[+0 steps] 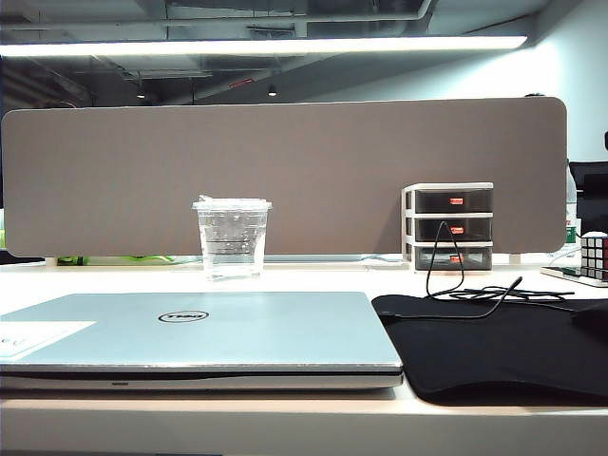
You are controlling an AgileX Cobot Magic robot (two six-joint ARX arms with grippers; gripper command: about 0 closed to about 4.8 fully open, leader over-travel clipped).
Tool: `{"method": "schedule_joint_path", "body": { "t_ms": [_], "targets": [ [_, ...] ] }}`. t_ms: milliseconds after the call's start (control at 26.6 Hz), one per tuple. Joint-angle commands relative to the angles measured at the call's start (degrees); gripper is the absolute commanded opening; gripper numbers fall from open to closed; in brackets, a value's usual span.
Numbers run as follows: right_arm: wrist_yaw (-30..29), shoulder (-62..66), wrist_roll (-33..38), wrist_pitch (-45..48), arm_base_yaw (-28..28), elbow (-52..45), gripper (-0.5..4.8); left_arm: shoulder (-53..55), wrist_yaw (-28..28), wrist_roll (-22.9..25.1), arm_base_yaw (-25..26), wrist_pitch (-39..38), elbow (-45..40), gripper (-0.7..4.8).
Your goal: Pick up the coffee cup and place it over the laptop.
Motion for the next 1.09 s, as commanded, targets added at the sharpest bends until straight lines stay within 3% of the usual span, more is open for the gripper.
{"method": "schedule_joint_path", "body": {
  "t_ms": [38, 226, 301, 414, 489, 602, 715, 979, 1092],
  "targets": [
    [-0.17, -0.11, 0.04, 0.81, 0.02, -0.37, -0.06, 0.00, 0.42, -3.04, 0.09, 0.66, 0.02, 0.04],
    [-0.17, -0.11, 0.04, 0.85, 0.02, -0.37, -0.06, 0.00, 1.66, -4.13, 0.09, 2.32, 0.02, 0.06],
    [-0.17, -0.11, 0.04, 0.85, 0.02, -0.37, -0.06, 0.00, 0.79, -4.70, 0.09, 2.75, 0.02, 0.71],
    [-0.20, -0.11, 0.04, 0.85, 0.02, -0.37, -0.06, 0.00, -1.90, -9.38, 0.09, 3.43, 0.07, 2.22],
    [-0.17, -0.11, 0.04, 0.87, 0.02, -0.37, -0.06, 0.00, -2.49, -11.67, 0.09, 5.38, 0.13, 2.88],
    [-0.22, -0.11, 0.04, 0.85, 0.02, -0.37, -0.06, 0.00, -2.10, -13.31, 0.09, 9.62, 0.70, 2.96],
    [-0.22, -0.11, 0.07, 0.87, 0.02, -0.37, -0.06, 0.13, -2.60, -9.42, 0.09, 9.42, 3.43, 3.03],
    [-0.63, -0.11, 0.09, 0.87, 0.04, -0.37, -0.06, 5.99, -2.54, -5.92, 0.09, 9.70, 6.69, 3.06],
    [-1.55, -0.11, 0.09, 0.85, 0.04, -0.37, -0.06, 11.56, -2.43, -2.71, 0.09, 12.81, 8.07, 3.49]
  ]
}}
